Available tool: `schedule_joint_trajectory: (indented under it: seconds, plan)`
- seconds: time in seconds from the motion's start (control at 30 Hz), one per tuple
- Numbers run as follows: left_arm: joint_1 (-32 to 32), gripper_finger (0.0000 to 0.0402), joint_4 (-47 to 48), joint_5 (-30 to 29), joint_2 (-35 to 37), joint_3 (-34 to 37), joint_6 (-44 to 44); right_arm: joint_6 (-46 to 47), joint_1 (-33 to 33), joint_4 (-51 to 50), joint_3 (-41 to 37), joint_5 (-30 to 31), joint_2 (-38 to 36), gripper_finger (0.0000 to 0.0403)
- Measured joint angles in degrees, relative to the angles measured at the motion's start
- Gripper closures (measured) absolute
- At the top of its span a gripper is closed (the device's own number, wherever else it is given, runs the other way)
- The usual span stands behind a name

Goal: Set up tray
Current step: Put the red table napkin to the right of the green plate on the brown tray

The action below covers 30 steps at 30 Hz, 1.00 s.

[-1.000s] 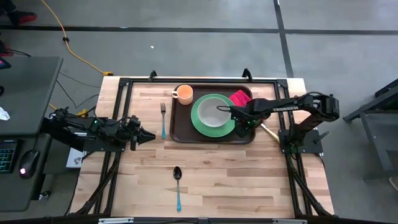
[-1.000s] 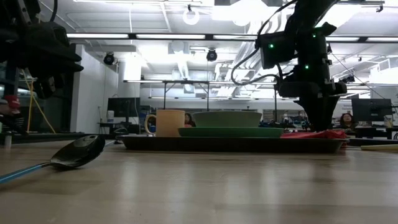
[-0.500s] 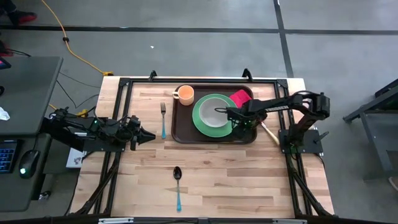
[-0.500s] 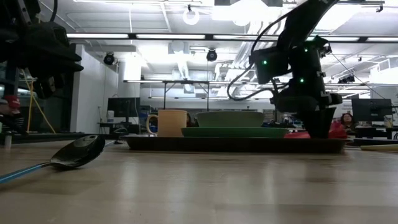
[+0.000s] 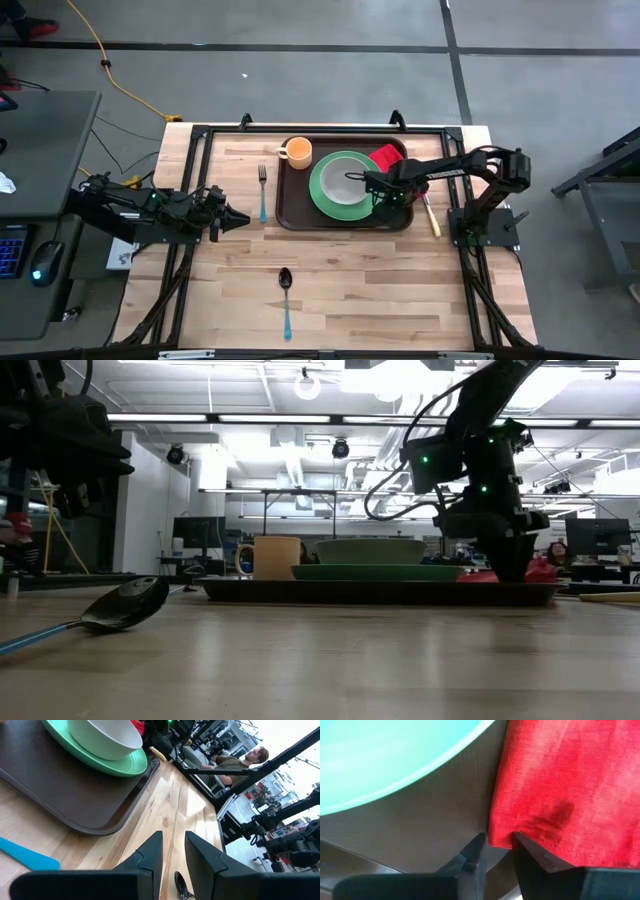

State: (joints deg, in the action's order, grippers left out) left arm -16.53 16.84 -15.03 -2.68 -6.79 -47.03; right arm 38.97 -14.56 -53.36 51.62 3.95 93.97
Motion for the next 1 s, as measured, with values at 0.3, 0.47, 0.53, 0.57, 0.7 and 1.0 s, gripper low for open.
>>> schedule_joint_trajectory:
  seconds: [0.3,0.47,0.53,0.57,0.7,1.0]
  plan:
    - [0.00,0.0291,0.00,0.00,0.00,0.00,0.00,0.01,0.01,1.46,0.05,-1.22,0.00,0.0390]
    - [0.01,0.0291,0.00,0.00,0.00,0.00,0.00,0.80,0.01,2.71,0.07,-2.16,-0.02,0.0399]
    - [0.00,0.0291,0.01,0.00,-0.02,0.00,0.01,1.56,0.01,2.92,0.07,-2.54,-0.02,0.0399]
    - [0.00,0.0291,0.01,0.00,0.00,0.00,0.01,1.88,0.01,3.15,0.07,-2.91,-0.02,0.0400]
    - [0.00,0.0291,0.01,0.00,0.00,0.00,0.05,3.48,0.04,4.02,0.07,-4.44,-0.04,0.0401]
    - [0.00,0.0291,0.02,0.00,-0.02,0.00,0.20,9.01,0.04,7.03,0.07,-9.23,-0.07,0.0402]
